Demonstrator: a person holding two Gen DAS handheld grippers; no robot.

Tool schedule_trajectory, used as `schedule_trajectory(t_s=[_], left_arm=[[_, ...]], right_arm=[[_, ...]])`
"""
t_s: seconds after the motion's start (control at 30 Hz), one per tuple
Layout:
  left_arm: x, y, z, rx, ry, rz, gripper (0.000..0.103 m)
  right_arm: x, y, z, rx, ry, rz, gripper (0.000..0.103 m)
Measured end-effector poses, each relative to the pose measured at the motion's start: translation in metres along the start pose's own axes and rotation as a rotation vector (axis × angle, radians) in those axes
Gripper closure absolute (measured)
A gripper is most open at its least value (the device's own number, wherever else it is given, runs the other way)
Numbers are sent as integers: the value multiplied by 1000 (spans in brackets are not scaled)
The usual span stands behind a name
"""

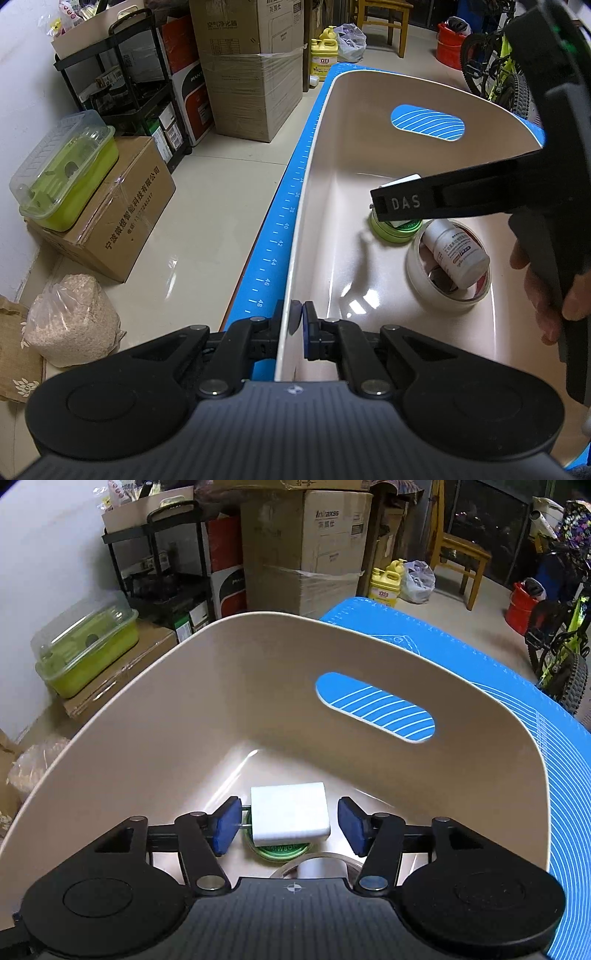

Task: Organize rigid objects
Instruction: 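Carry the white charger into the basket and release it onto the green tin, then grasp the second white charger with prongs using the right gripper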

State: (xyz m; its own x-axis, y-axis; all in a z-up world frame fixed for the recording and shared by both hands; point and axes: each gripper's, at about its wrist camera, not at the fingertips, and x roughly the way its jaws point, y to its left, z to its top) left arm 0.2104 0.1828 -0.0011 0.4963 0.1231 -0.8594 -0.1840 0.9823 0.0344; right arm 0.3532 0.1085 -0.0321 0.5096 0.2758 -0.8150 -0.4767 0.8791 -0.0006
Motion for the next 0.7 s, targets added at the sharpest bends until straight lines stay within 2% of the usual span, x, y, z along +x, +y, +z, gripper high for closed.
schedule_trajectory(t_s=[0.3, 0.5, 0.7], left_arm=[[0, 0, 0, -1, 0, -1, 93], [0, -1, 0, -1, 1, -1, 93], [0, 0, 1, 0, 2, -1, 93]], right_arm=[[-32, -4, -4, -11, -49, 1, 36], [-87, -27, -15, 42, -143, 19, 35], [-147, -65, -42, 102, -226, -36, 35]])
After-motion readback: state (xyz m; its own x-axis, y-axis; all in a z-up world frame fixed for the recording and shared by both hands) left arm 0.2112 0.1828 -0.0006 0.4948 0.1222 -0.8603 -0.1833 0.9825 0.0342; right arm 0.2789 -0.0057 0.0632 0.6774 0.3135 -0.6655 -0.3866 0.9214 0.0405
